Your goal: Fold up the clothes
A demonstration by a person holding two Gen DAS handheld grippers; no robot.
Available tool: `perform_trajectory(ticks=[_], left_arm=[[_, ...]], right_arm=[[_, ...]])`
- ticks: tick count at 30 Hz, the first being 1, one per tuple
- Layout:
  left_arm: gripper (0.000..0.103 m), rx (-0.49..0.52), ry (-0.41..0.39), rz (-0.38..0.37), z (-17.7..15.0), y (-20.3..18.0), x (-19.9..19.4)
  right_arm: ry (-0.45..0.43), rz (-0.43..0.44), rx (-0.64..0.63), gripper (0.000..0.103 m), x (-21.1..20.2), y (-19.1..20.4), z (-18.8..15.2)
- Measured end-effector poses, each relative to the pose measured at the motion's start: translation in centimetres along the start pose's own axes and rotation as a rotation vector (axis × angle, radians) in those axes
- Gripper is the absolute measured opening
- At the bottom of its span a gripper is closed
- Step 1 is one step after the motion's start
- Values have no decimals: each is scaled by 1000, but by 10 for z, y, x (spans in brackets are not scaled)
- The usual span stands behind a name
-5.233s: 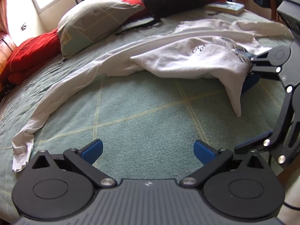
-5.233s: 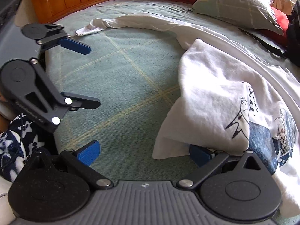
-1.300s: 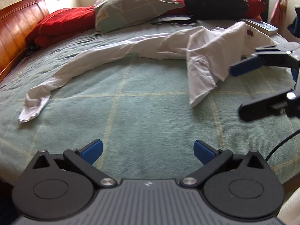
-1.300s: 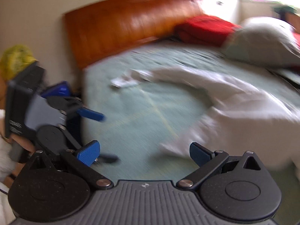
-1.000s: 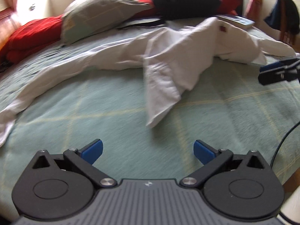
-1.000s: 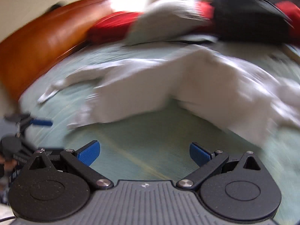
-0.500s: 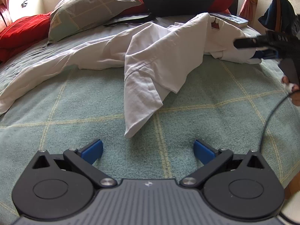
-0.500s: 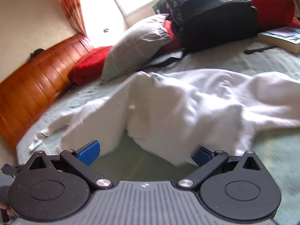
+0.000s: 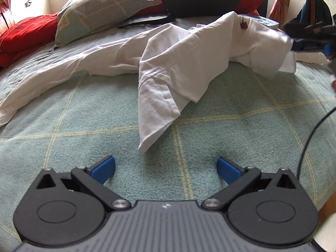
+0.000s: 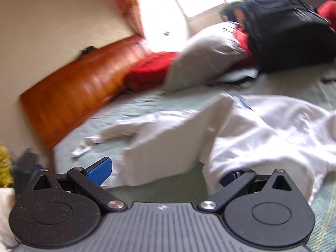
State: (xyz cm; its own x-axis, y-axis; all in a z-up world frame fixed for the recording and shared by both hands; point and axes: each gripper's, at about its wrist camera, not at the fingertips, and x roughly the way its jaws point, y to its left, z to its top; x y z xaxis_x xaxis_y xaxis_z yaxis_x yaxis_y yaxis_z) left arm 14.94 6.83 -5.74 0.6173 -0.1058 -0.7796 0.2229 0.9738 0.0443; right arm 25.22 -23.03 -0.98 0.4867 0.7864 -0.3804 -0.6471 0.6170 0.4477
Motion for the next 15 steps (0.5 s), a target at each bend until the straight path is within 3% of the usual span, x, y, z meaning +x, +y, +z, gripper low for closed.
perform_trajectory(ticks=[5,8,13,15], left_arm=[[103,-2,-3,4,-1,-1,-1],[103,-5,-6,7,-2,-1,-1],[103,-7,-10,6,-4,0,-2],[103,-8,-14,4,-5,0,-2]], right_arm=[[-13,45,-80,103,-26,30,3],[47,-48,-70,103,-21,24,-7],[120,-89,145,97,0,-21,-41],[87,-89,179,95,0,-29,-50]])
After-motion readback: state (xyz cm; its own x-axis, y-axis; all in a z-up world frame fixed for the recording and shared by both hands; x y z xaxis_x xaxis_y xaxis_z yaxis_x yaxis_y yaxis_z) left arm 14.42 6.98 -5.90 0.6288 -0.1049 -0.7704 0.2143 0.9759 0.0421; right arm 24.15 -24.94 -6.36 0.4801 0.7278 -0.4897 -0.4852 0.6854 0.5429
